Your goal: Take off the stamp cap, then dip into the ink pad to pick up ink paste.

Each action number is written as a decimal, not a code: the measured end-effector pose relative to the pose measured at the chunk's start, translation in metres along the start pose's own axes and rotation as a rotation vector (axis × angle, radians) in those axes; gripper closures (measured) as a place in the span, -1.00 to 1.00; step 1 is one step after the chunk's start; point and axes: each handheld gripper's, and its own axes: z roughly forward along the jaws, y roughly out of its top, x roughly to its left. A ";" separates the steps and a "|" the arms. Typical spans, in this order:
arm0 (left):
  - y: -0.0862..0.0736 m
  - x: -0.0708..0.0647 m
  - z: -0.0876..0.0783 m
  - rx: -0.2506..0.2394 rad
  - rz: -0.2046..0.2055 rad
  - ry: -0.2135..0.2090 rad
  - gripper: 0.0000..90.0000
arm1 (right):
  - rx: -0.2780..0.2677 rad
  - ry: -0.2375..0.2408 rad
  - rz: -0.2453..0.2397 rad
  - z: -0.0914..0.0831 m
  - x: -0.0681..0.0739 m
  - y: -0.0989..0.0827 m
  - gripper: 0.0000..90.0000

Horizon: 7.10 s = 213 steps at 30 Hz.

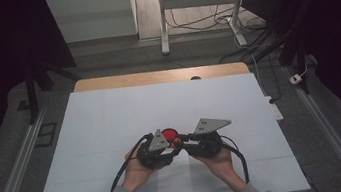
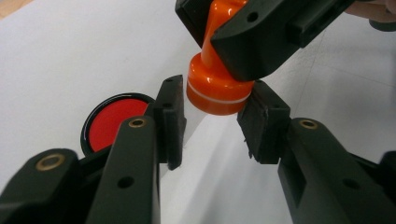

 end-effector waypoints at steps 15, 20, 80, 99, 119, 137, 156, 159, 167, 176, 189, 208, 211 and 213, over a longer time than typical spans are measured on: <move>0.000 -0.001 0.000 0.007 0.023 0.012 0.44 | -0.004 0.000 0.006 0.001 0.000 -0.001 0.60; -0.001 -0.002 -0.001 0.011 0.039 0.020 0.45 | -0.003 -0.002 -0.004 0.001 0.001 -0.001 0.60; -0.013 0.012 -0.011 0.002 -0.023 0.018 0.45 | -0.087 -0.042 0.035 -0.016 -0.003 0.004 0.61; -0.026 0.022 -0.040 -0.027 -0.081 0.026 0.45 | -0.086 -0.051 0.030 -0.017 -0.004 0.004 0.61; -0.059 0.018 -0.078 -0.045 -0.109 0.083 0.45 | -0.088 -0.072 0.031 -0.022 -0.009 0.003 0.61; -0.096 0.020 -0.109 -0.057 -0.178 0.115 0.44 | -0.074 -0.081 0.023 -0.021 -0.012 0.001 0.61; -0.107 0.020 -0.115 -0.052 -0.203 0.124 0.44 | -0.078 -0.085 0.020 -0.020 -0.013 0.002 0.61; -0.107 0.021 -0.115 -0.053 -0.206 0.125 0.44 | -0.078 -0.085 0.019 -0.019 -0.014 0.002 0.61; -0.108 0.022 -0.114 -0.051 -0.209 0.122 0.44 | -0.088 -0.094 0.015 -0.016 -0.017 0.005 0.61; -0.108 0.021 -0.114 -0.044 -0.209 0.128 0.44 | -0.087 -0.093 0.014 -0.009 -0.021 0.009 0.61; -0.108 0.022 -0.115 -0.042 -0.204 0.134 0.44 | -0.079 -0.095 0.028 0.000 -0.028 0.009 0.61; -0.108 0.023 -0.112 -0.036 -0.204 0.131 0.44 | -0.022 -0.088 0.029 0.033 -0.038 0.010 0.61; -0.108 0.023 -0.111 -0.035 -0.206 0.130 0.44 | -0.013 -0.088 0.031 0.036 -0.039 0.009 0.61; -0.108 0.023 -0.111 -0.035 -0.205 0.130 0.44 | -0.004 -0.090 0.030 0.038 -0.040 0.009 0.61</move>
